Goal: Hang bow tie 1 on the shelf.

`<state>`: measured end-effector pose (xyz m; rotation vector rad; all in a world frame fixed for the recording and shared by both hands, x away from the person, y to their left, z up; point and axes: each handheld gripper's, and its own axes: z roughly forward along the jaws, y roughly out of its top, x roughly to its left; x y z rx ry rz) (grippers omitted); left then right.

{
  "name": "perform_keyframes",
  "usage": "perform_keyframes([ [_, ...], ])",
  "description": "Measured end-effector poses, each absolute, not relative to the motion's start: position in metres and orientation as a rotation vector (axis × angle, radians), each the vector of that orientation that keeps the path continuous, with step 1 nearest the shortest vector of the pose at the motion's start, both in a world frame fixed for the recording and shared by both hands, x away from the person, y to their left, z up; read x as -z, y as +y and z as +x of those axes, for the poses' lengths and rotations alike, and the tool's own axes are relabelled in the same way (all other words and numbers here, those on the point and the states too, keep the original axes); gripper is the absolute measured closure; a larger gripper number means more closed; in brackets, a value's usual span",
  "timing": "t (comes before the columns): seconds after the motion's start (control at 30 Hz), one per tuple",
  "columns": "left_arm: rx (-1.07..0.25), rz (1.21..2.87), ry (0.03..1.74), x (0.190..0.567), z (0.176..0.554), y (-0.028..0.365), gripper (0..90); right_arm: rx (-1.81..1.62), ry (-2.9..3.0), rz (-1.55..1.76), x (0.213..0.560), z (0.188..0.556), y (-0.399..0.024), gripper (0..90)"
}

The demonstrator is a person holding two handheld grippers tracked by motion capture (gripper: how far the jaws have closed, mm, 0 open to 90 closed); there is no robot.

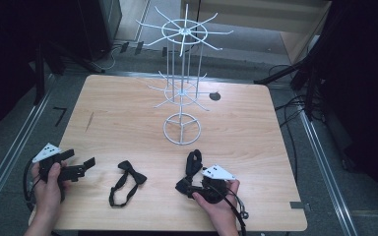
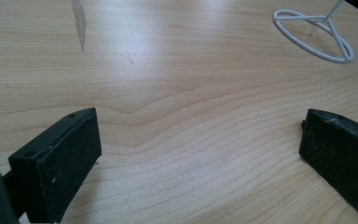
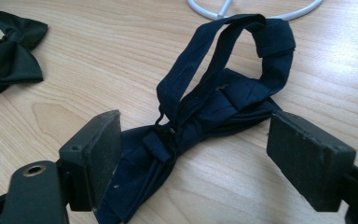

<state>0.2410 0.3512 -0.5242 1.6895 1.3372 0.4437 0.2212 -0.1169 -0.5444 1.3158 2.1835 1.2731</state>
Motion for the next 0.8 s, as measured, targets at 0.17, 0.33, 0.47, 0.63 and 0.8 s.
perform_keyframes([
  [0.17, -0.443, 1.69, 1.337, 0.524, 0.241, 0.351, 0.0, -1.25, 2.196, 1.32, 0.545, 0.222, -0.114, 19.1],
  [0.33, -0.444, 1.689, 1.338, 0.524, 0.241, 0.351, 0.0, -1.197, 2.213, 1.325, 0.545, 0.224, -0.109, 18.8],
  [0.47, -0.443, 1.689, 1.338, 0.524, 0.241, 0.351, 0.0, -1.159, 2.223, 1.333, 0.546, 0.225, -0.106, 18.9],
  [0.63, -0.443, 1.69, 1.336, 0.524, 0.241, 0.351, 0.0, -1.133, 2.22, 1.317, 0.546, 0.224, -0.106, 26.3],
  [0.8, -0.442, 1.689, 1.336, 0.524, 0.241, 0.351, 0.0, -1.156, 2.224, 1.291, 0.545, 0.224, -0.111, 46.8],
])
